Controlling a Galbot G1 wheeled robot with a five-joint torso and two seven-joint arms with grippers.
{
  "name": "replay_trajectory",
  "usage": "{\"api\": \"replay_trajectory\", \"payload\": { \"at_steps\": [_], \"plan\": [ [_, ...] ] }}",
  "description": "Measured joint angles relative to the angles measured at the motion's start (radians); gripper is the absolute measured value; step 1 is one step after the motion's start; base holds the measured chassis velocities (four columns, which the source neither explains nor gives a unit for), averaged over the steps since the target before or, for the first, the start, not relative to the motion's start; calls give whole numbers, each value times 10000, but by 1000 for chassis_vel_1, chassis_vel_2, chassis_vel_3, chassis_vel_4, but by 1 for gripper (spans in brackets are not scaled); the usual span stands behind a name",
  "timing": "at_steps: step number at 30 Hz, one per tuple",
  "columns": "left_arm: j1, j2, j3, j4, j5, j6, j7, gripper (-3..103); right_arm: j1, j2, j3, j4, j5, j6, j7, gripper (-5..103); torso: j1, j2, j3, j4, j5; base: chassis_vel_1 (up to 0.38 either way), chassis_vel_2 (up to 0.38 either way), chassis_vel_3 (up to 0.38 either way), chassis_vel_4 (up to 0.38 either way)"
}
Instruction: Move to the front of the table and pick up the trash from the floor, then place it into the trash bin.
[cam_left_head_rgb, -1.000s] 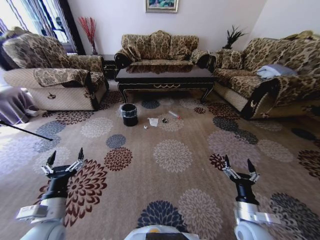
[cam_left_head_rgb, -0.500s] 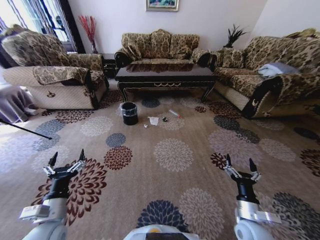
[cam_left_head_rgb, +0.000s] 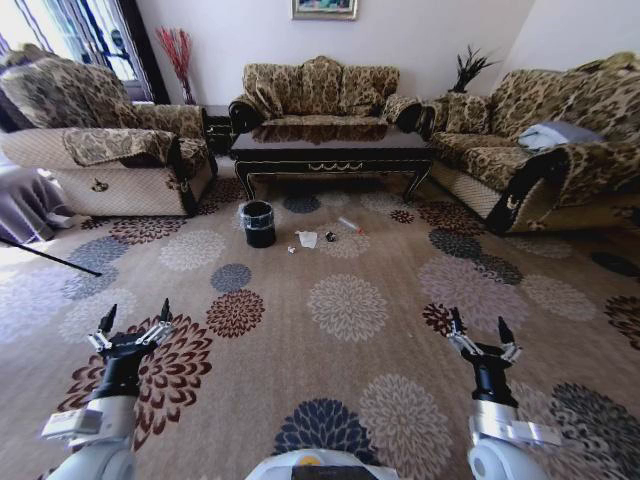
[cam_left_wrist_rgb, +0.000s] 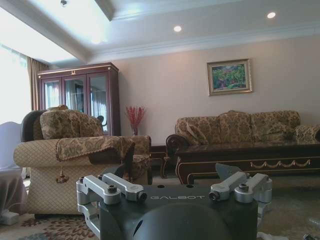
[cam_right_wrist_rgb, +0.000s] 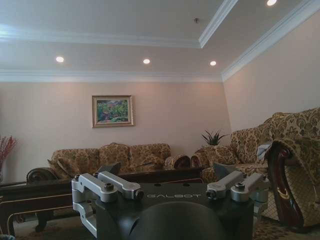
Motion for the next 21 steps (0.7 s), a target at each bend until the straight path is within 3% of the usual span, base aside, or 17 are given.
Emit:
{"api": "replay_trajectory", "payload": {
  "at_steps": [21],
  "plan": [
    [-14,53,29,65,14,-12,10,100,18,-25,2,-118,-55,42,-45,100,-159,-855,-694,0,0,0,0,0,0]
  ]
}}
